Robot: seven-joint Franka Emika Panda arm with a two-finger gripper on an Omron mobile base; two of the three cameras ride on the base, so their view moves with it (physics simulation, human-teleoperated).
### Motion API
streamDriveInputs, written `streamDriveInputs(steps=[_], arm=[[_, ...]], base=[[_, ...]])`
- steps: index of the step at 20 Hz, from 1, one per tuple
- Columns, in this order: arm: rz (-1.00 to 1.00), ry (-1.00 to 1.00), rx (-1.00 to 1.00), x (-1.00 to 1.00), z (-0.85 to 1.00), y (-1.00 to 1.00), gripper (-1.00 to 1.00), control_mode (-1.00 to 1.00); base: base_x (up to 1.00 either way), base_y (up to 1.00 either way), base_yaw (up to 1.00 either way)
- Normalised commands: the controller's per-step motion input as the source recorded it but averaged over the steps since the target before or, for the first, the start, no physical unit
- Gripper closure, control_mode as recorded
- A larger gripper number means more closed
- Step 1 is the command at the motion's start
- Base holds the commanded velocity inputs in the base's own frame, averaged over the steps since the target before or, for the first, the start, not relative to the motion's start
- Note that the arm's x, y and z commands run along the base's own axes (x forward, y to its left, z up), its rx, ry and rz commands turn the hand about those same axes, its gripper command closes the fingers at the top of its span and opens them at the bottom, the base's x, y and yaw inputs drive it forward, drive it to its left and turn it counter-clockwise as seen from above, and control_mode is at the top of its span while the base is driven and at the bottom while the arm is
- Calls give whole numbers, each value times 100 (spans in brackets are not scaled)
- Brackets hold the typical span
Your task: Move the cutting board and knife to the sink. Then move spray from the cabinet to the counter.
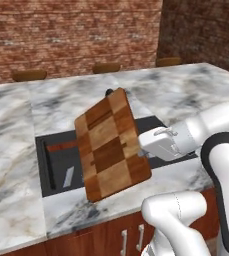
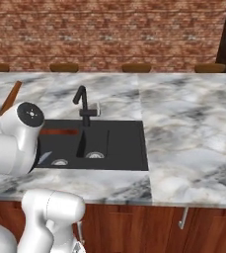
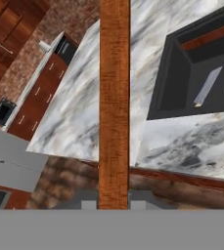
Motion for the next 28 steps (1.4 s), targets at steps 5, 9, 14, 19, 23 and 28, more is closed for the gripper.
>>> streamDriveInputs(steps=[5, 9, 14, 19, 23, 28], arm=[[0, 0, 0, 0, 0, 0, 100, 100], [0, 0, 0, 0, 0, 0, 100, 100], [0, 0, 0, 0, 0, 0, 100, 100], [-1, 22, -1, 81, -4, 2, 100, -100], [-7, 30, -7, 92, -2, 25, 100, -100], [-9, 23, -21, 70, -37, 58, 100, -100]], base=[[53, -27, 1], [72, -15, 0], [56, -4, 0], [0, 0, 0], [0, 0, 0], [0, 0, 0]])
